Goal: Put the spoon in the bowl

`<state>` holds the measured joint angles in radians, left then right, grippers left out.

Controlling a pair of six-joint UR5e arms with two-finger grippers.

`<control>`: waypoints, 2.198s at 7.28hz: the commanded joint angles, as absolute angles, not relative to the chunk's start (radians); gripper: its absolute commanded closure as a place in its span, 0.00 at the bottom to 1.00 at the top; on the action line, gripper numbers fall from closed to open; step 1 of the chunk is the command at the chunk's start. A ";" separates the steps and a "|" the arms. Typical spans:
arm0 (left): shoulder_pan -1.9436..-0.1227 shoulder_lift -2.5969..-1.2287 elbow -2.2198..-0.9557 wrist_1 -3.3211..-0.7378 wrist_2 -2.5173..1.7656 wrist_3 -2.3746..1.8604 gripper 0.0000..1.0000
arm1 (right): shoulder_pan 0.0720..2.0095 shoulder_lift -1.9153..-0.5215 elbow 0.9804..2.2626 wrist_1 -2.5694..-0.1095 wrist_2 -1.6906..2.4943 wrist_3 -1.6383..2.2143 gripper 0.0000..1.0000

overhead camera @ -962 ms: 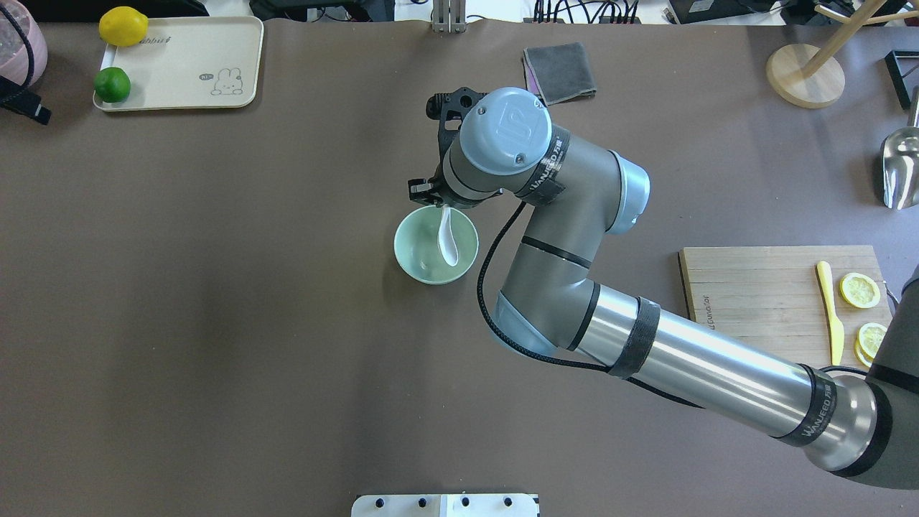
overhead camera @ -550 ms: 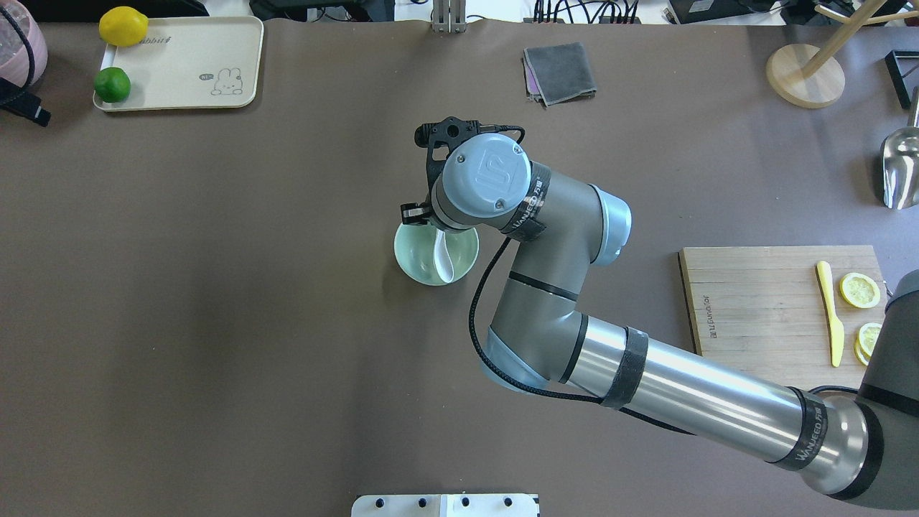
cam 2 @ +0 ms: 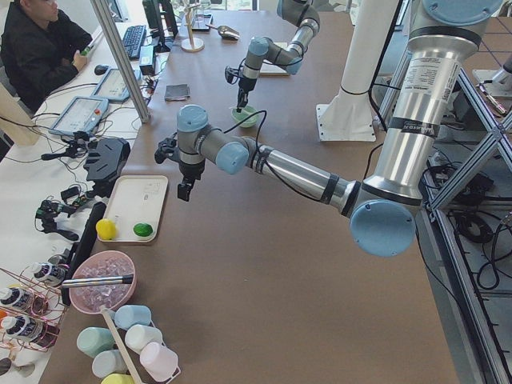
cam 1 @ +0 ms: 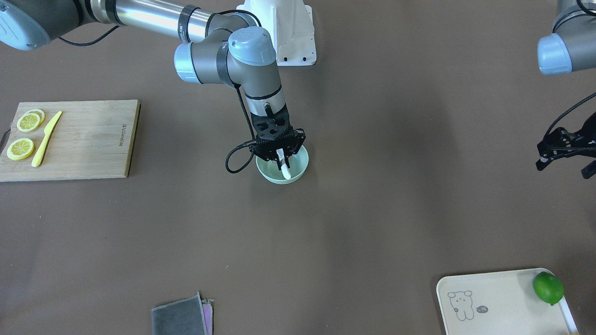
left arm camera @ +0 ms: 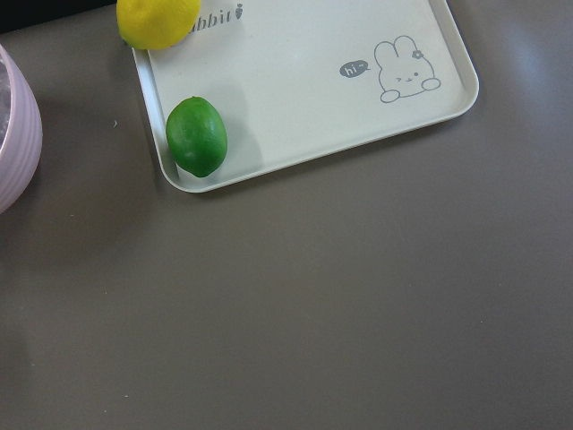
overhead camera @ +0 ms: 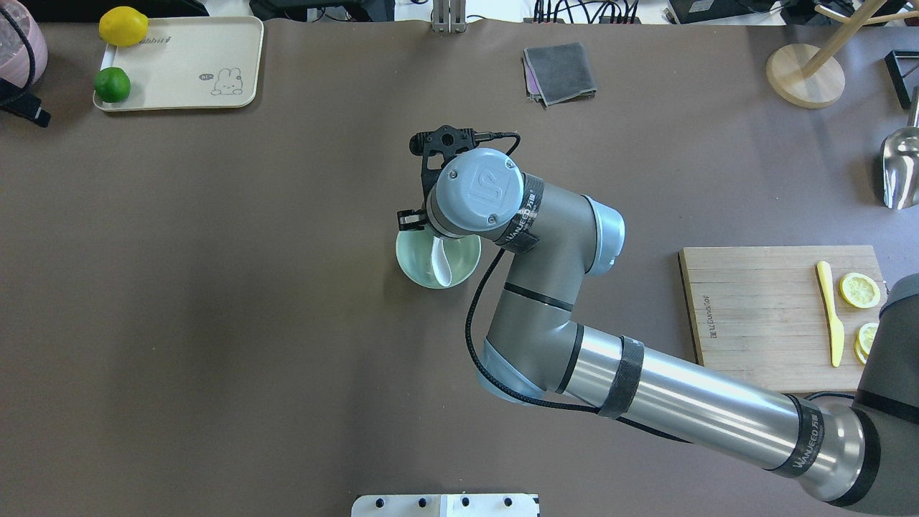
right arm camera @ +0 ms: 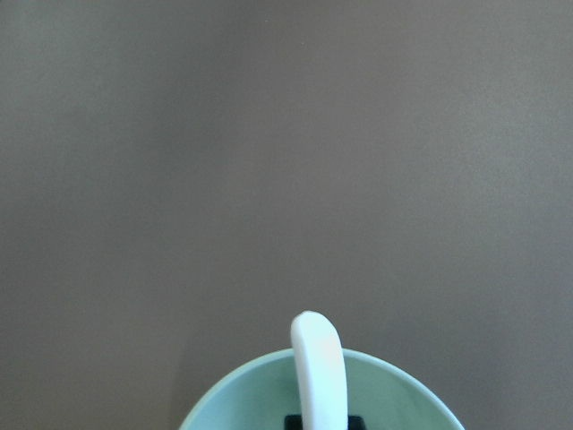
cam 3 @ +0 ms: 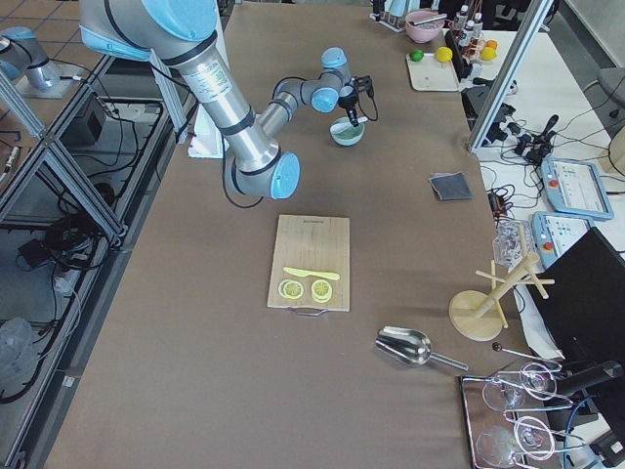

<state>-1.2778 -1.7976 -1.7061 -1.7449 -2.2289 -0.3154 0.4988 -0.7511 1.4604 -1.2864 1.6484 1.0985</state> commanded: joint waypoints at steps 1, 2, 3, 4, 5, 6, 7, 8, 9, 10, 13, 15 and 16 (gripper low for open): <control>-1.278 -1.795 -1.698 -1.762 -2.229 -0.318 0.02 | 0.509 -0.750 1.460 -1.269 1.644 1.100 1.00; -1.278 -1.795 -1.686 -1.778 -2.229 -0.318 0.02 | 0.512 -0.749 1.459 -1.269 1.644 1.100 0.71; -1.278 -1.795 -1.680 -1.787 -2.229 -0.319 0.02 | 0.512 -0.747 1.454 -1.267 1.643 1.100 0.01; -1.278 -1.796 -1.677 -1.787 -2.229 -0.319 0.02 | 0.514 -0.747 1.454 -1.267 1.643 1.100 0.00; -1.275 -1.796 -1.677 -1.787 -2.229 -0.319 0.02 | 0.526 -0.742 1.454 -1.267 1.644 1.103 0.00; -1.275 -1.804 -1.678 -1.790 -2.229 -0.316 0.02 | 0.563 -0.730 1.459 -1.270 1.682 1.103 0.00; -1.275 -1.802 -1.677 -1.813 -2.227 -0.321 0.02 | 0.634 -0.742 1.474 -1.281 1.830 1.098 0.00; -1.278 -1.804 -1.677 -1.816 -2.227 -0.322 0.02 | 0.731 -0.815 1.526 -1.282 2.003 1.085 0.00; -1.278 -1.809 -1.684 -1.844 -2.220 -0.325 0.02 | 0.815 -0.931 1.607 -1.284 2.098 1.024 0.00; -1.279 -1.798 -1.678 -1.917 -2.218 -0.325 0.02 | 0.922 -1.040 1.658 -1.302 2.199 0.909 0.00; -1.296 -1.730 -1.664 -2.037 -2.090 -0.324 0.02 | 1.222 -1.338 1.766 -1.440 2.364 0.456 0.00; -1.334 -1.660 -1.632 -2.037 -2.088 -0.325 0.02 | 1.378 -1.457 1.756 -1.640 2.315 0.044 0.00; -1.386 -1.664 -1.620 -2.020 -2.098 -0.316 0.02 | 1.469 -1.462 1.752 -1.755 2.315 -0.103 0.00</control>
<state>-1.3353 -1.6729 -1.6390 -2.0319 -2.0923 -0.3230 1.3597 -1.4315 1.7573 -1.6209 2.3242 0.1040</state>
